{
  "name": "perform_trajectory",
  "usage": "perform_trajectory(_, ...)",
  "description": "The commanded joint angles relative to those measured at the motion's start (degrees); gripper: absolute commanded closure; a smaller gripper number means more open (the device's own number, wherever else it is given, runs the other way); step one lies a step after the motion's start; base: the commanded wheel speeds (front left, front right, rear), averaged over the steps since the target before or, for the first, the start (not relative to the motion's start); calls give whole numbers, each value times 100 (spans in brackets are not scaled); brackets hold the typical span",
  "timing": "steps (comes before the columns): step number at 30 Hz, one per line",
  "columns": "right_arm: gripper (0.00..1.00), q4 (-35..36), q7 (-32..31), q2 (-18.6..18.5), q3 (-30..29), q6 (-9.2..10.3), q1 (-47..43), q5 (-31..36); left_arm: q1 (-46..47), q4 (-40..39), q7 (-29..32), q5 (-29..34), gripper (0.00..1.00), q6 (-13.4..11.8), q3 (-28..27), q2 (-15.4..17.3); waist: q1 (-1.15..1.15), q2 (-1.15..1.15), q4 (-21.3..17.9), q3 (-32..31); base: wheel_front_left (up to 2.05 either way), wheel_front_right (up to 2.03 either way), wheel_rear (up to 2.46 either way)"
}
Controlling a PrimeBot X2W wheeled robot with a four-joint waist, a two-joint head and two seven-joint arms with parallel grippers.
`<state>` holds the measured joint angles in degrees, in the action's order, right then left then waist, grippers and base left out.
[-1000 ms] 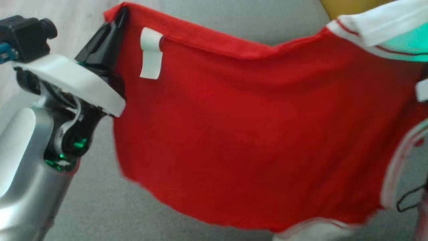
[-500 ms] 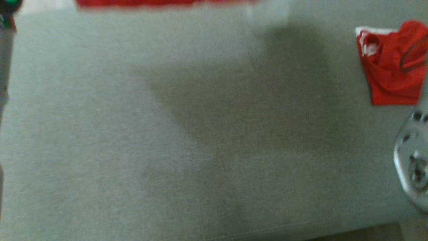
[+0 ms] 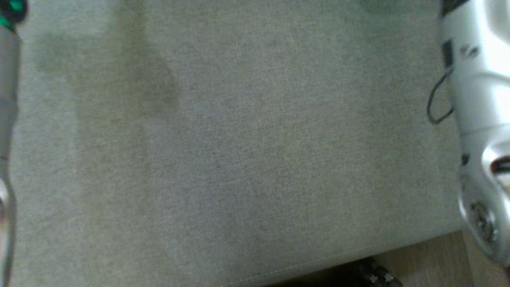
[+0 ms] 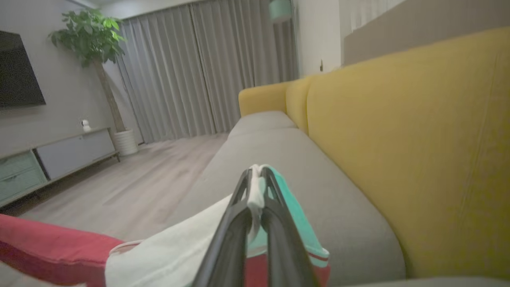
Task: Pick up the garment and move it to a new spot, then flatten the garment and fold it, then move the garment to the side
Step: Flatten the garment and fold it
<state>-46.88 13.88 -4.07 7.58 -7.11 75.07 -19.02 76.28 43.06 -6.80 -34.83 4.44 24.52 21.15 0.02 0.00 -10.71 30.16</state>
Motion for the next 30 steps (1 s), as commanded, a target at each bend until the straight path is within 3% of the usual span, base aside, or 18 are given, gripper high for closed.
perform_trajectory(1, 100, 155, 72, 118, 133, -37, -151, -119, -10, -34, -112, -65, 100, 63, -59, 180, -2, 0, -76, 247, 0, 0, 0)
perform_trajectory(7, 100, 614, 108, 119, 215, -37, -1050, -339, -612, 173, -462, -356, 100, 241, 8, 80, -2, 0, 23, 189, 0, 0, 0)
perform_trajectory(19, 100, 2959, 111, 119, -282, -37, -4223, -376, -2850, -951, -697, -1103, 100, 284, 114, 44, -2, 0, 472, -945, 0, 0, 0)
perform_trajectory(23, 100, 3605, 63, 119, -426, -37, -5381, -266, -3858, -1494, -733, -1222, 100, 82, 137, -18, -2, 0, 568, -1463, 0, 0, 0)
perform_trajectory(30, 100, 4772, -407, 119, -645, -37, -7147, -413, -5772, -2693, -770, -1382, 100, -507, 164, -38, -2, 0, 599, -2144, 0, 0, 0)
